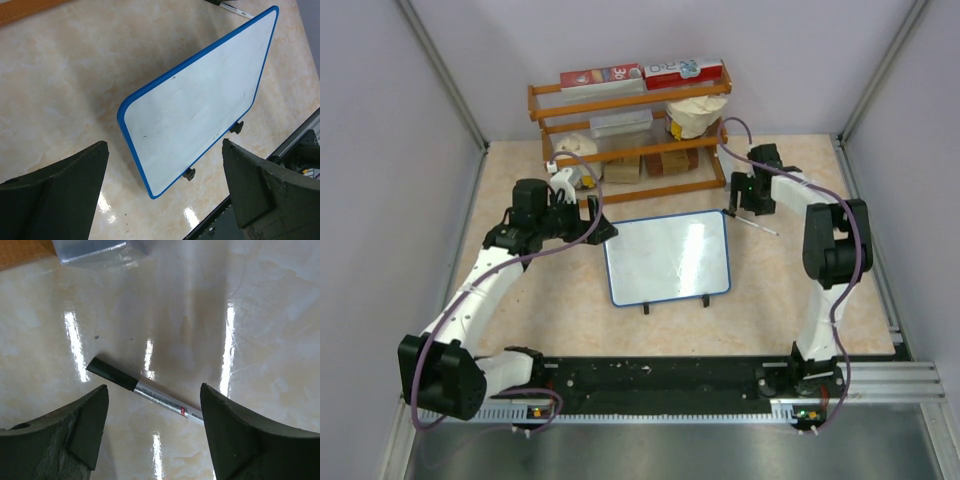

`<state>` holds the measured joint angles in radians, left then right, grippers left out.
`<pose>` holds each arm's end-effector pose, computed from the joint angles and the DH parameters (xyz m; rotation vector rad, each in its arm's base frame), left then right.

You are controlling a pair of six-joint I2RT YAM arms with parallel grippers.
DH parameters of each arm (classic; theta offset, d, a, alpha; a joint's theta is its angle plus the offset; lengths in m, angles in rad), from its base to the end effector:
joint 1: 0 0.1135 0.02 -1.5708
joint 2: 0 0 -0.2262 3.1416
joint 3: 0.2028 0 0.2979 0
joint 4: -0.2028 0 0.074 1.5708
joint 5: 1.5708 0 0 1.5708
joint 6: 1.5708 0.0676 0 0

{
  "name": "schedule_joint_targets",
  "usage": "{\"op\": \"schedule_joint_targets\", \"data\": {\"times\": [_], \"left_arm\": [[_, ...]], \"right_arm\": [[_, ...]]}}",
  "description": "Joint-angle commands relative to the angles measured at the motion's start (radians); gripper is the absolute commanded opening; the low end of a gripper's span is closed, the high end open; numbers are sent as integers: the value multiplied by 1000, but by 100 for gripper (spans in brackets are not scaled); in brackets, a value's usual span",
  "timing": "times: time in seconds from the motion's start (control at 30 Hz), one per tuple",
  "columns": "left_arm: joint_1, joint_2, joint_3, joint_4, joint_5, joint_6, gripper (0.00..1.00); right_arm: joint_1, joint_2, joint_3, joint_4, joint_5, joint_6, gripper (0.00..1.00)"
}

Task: Write a sentence on the whiteboard
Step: Pick up the whiteboard marker at the center of the board.

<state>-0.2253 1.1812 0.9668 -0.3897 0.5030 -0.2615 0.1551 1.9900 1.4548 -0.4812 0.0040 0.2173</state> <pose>0.3257 -0.1081 0.2436 0.2552 2.1910 -0.8217 0.4626 0.0721 0.1025 0.0821 2.5917 0.1315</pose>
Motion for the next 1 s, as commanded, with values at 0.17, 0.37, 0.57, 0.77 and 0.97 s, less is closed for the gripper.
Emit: {"op": "schedule_joint_targets", "data": {"times": [0.17, 0.37, 0.57, 0.77, 0.97], "left_arm": [[-3, 3, 44, 26, 49, 13, 98], [-3, -2, 43, 25, 42, 4, 98], [-3, -28, 52, 14, 46, 1, 98], [-3, -74, 52, 17, 69, -16, 98], [-3, -92, 56, 0, 72, -19, 98]], "right_arm": [[23, 30, 24, -59, -44, -30, 68], [26, 84, 45, -125, -22, -12, 52], [26, 113, 47, -145, -15, -4, 32], [26, 104, 29, -154, -22, -7, 0], [26, 58, -11, -152, -16, 5, 0]]}}
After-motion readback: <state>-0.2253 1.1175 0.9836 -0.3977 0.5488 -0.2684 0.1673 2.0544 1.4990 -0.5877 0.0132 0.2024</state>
